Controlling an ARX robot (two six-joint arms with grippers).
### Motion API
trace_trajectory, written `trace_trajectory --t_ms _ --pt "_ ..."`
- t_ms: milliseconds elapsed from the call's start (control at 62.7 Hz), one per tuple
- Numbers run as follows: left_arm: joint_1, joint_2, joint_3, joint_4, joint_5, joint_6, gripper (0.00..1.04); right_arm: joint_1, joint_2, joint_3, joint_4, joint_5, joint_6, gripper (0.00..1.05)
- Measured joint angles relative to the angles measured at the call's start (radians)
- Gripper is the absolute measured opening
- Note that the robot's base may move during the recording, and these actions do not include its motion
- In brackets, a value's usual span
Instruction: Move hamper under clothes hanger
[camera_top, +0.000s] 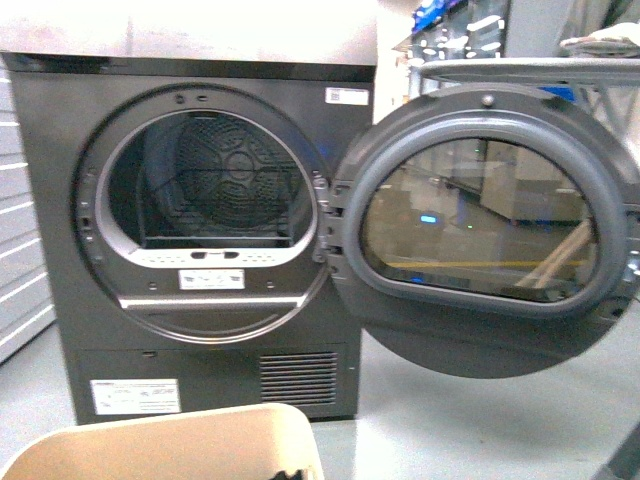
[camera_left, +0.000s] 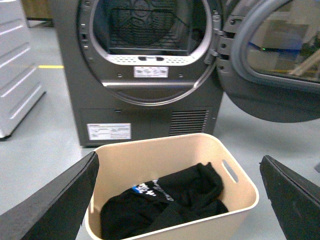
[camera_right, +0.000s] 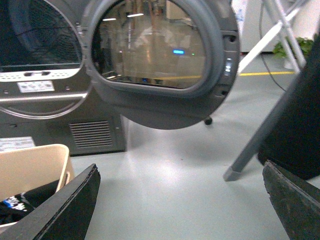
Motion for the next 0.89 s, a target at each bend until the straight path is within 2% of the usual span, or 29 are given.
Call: trace_trajectory --t_ms 654,702,733,749,813,893 --pt "0.004 0.006 0.003 -0.011 0.002 -0.005 0.98 0.001 0.000 0.000 0.000 0.000 0.000 0.97" --pt "0.050 0.108 0.069 -0.160 0.055 -0.047 0.98 0.001 0.000 0.000 0.000 0.000 0.000 0.97" --pt "0.092 0.195 0.102 -0.196 0.087 -0.054 0.98 -0.005 0.007 0.003 -0.009 -0.013 0.005 0.97" --pt "0.125 0.253 0.118 -0.194 0.109 -0.054 0.98 -0.017 0.024 0.013 -0.027 -0.055 0.014 0.97" --pt "0.237 0.447 0.174 -0.116 0.154 -0.050 0.98 -0.089 0.183 0.044 0.046 -0.168 0.016 0.97" --pt "0.335 0.688 0.251 0.048 0.168 -0.035 0.98 -0.145 0.458 0.101 0.258 -0.195 0.015 0.97"
